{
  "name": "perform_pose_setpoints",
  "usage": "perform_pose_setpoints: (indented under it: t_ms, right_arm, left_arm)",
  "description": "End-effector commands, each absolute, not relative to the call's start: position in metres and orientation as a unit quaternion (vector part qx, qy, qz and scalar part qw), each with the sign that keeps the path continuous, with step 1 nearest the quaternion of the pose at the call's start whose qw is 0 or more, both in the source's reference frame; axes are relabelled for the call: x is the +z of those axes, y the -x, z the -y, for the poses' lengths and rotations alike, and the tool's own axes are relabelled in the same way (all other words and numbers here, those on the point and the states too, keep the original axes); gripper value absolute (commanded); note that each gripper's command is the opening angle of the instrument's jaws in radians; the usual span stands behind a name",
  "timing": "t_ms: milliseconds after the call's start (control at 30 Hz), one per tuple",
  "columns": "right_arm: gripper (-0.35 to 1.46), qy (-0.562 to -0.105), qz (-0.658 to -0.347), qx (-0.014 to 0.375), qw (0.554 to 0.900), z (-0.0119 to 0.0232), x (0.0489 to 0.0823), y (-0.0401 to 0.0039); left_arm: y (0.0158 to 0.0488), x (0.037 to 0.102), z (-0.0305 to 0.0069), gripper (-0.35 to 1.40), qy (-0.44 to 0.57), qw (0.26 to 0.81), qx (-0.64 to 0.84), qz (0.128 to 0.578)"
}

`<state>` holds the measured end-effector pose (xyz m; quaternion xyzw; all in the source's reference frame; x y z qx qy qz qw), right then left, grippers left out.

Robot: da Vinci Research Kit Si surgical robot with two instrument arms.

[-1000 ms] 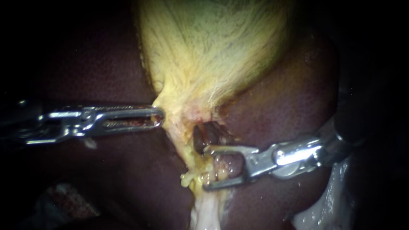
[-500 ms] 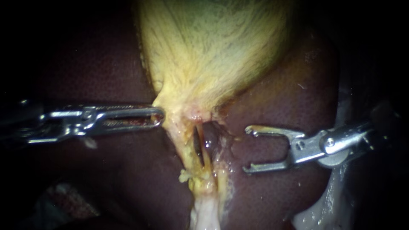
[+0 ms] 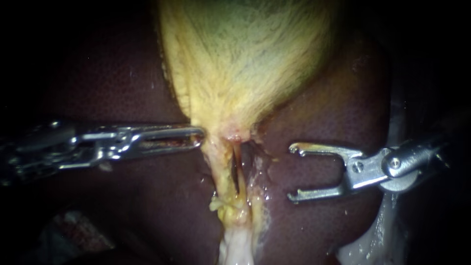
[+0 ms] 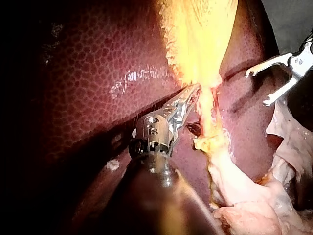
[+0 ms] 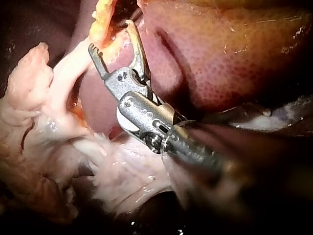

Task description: Going back first clip left tube

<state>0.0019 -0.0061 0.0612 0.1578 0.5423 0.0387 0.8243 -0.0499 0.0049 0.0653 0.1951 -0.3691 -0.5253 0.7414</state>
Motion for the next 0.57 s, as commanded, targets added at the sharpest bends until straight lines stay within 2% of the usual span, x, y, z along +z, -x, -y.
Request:
perform_pose_setpoints:
  t_ms: [33, 567]
  right_arm:
    - [0.6, -0.158, -0.542, 0.039, 0.824, 0.0061, 0.0612, -0.0018]
    - [0.6, -0.157, -0.543, 0.035, 0.824, 0.0061, 0.0611, -0.0015]
  left_arm:
    - [0.0501, 0.0656, -0.0047, -0.23, -0.196, 0.743, -0.524, 0.367]
    - [0.0504, 0.0656, -0.0045, -0.23, -0.197, 0.744, -0.524, 0.365]
